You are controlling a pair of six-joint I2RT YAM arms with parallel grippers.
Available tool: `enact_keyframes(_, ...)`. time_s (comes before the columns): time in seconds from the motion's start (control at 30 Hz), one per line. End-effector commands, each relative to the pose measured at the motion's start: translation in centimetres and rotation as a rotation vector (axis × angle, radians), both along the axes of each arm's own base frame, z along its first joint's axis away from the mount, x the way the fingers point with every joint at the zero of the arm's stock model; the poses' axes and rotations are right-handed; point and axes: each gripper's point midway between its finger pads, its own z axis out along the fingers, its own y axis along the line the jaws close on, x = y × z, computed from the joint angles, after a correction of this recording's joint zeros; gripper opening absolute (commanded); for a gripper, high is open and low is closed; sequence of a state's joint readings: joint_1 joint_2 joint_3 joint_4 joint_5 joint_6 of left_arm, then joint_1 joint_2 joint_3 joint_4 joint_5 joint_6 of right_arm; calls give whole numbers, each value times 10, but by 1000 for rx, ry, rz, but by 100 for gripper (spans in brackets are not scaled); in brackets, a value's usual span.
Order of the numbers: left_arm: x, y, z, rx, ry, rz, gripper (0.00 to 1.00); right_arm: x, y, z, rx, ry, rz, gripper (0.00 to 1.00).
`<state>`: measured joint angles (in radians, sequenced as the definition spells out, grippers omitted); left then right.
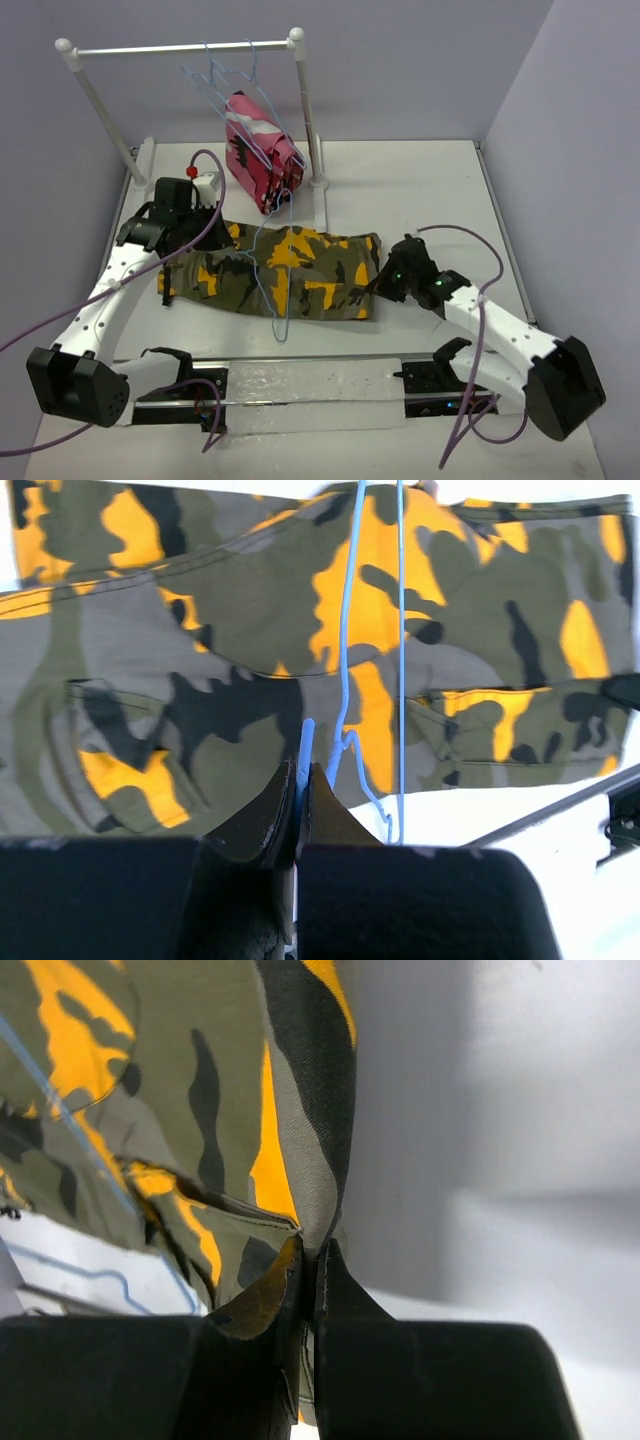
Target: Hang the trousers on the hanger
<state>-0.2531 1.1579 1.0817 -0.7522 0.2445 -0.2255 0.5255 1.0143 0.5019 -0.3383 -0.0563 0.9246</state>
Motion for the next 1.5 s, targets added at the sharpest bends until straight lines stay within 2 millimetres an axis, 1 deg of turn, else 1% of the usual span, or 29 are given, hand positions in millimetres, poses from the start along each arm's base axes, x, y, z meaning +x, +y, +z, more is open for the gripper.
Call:
enact_keyframes(0.0, 12, -5, 7, -20, -20, -11, 0, -21, -27, 30, -88, -5, 24, 0)
enact_keyframes(0.07, 12, -6, 3, -20, -7, -18, 0, -21, -36, 49, -110, -38, 16, 0)
enact_keyframes(0.17, 11, -8, 1, -29, 4, -28, 0, -15, -50, 72, -178, -84, 4, 0)
enact_keyframes(0.2, 10, -9, -1, -31, 9, -29, 0, -12, -54, 88, -200, -104, -2, 0)
enact_keyframes(0.23, 10, -10, -1, -36, 8, -31, 0, -8, -59, 100, -227, -126, -9, 0)
enact_keyframes(0.27, 10, -10, -1, -39, 10, -34, 0, 0, -60, 117, -251, -166, -3, 0)
enact_keyframes(0.3, 10, -12, -1, -44, 10, -36, 0, 1, -59, 120, -256, -179, 15, 0)
enact_keyframes(0.33, 10, -13, -1, -51, 12, -41, 0, 12, -47, 139, -234, -235, 50, 0)
enact_keyframes(0.37, 9, -13, -1, -54, 14, -40, 0, 21, -28, 153, -185, -287, 96, 0)
enact_keyframes(0.4, 9, -14, -2, -55, 15, -40, 0, 21, -6, 159, -158, -321, 162, 0)
enact_keyframes(0.43, 9, -15, -2, -60, 14, -44, 0, 24, 23, 168, -132, -364, 226, 0)
enact_keyframes(0.47, 9, -15, -1, -62, 13, -44, 0, 35, 28, 172, -138, -383, 210, 0)
enact_keyframes(0.5, 9, -15, -2, -63, 16, -44, 0, 25, 58, 171, -134, -400, 302, 0)
enact_keyframes(0.53, 9, -16, -1, -68, 14, -47, 0, 26, 93, 168, -129, -403, 381, 0)
enact_keyframes(0.6, 10, -16, -2, -68, 17, -46, 0, 29, 126, 157, -119, -380, 449, 0)
enact_keyframes(0.63, 10, -16, -2, -67, 18, -46, 0, 35, 149, 143, -94, -354, 491, 0)
enact_keyframes(0.7, 9, -16, -2, -65, 16, -46, 0, 42, 168, 129, -65, -333, 501, 0)
enact_keyframes(0.73, 9, -16, -3, -64, 16, -45, 0, 45, 184, 119, -28, -324, 524, 0)
enact_keyframes(0.8, 8, -15, -5, -64, 17, -45, 0, 50, 201, 109, 2, -320, 545, 0)
enact_keyframes(0.83, 8, -15, -5, -65, 15, -46, 0, 47, 211, 104, 23, -311, 574, 0)
enact_keyframes(0.87, 8, -15, -6, -65, 16, -46, 0, 44, 226, 91, 24, -291, 606, 0)
enact_keyframes(0.9, 7, -16, -7, -65, 18, -48, 0, 41, 235, 84, 25, -286, 624, 0)
enact_keyframes(1.07, 6, -19, -10, -80, 28, -60, 0, 19, 264, 60, 40, -265, 701, 0)
enact_keyframes(1.1, 6, -20, -10, -84, 30, -64, 0, 18, 266, 55, 34, -260, 711, 0)
enact_keyframes(1.13, 6, -20, -11, -85, 33, -65, 0, 20, 270, 58, 41, -270, 716, 0)
enact_keyframes(1.23, 6, -21, -10, -90, 33, -72, 0, 24, 276, 57, 49, -289, 723, 0)
enact_keyframes(1.33, 6, -23, -2, -96, 19, -83, 0, 32, 272, 38, 5, -219, 709, 0)
enact_keyframes(1.4, 5, -24, 1, -103, 12, -90, 0, 37, 267, 30, -8, -206, 705, 9)
enact_keyframes(1.47, 5, -24, 2, -106, 11, -92, 0, 40, 265, 30, -22, -212, 716, 20)
